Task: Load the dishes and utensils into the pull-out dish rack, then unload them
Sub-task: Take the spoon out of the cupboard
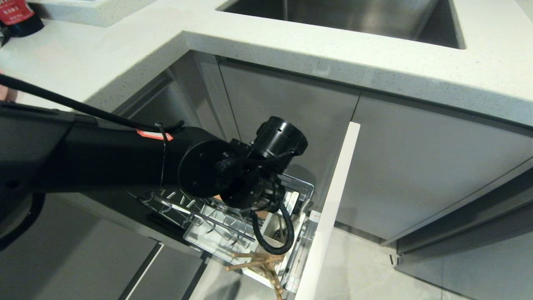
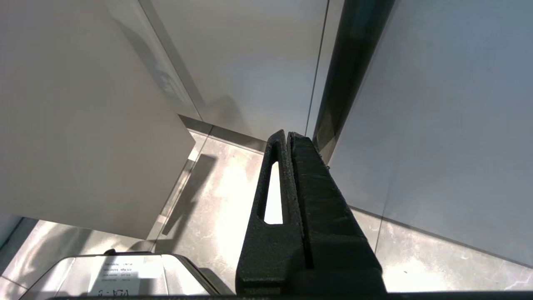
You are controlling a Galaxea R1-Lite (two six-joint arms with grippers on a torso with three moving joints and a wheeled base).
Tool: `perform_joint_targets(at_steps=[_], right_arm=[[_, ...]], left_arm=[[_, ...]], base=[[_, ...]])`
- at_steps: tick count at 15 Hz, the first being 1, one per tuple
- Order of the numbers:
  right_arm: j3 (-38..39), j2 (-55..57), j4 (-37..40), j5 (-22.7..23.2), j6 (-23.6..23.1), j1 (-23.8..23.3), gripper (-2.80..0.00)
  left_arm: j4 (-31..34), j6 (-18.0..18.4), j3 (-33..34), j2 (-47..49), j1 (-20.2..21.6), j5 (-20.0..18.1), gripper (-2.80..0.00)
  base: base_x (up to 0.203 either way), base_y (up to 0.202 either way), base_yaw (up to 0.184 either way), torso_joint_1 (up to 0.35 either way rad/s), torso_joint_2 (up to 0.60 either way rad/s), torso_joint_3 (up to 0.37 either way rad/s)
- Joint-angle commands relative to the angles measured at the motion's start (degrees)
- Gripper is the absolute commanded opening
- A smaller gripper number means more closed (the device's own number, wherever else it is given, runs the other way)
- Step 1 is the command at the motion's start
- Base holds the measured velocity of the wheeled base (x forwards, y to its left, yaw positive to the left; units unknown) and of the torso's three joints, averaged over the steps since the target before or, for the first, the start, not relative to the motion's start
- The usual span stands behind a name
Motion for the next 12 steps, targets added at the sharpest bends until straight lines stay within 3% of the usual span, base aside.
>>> perform_joint_targets(at_steps=[1,12], right_arm=[[0.0,0.0,0.0,0.0,0.0,0.0,-2.8],[0.0,0.0,0.0,0.0,0.0,0.0,-2.8]], left_arm=[[0.0,-0.2,-0.5,1.2,0.3,0.2,0.0],[-2.4,-0.2,-0.6,2.5,1.2,0.4,0.0]], base=[[0.0,0.0,0.0,0.0,0.0,0.0],[0.0,0.0,0.0,0.0,0.0,0.0]])
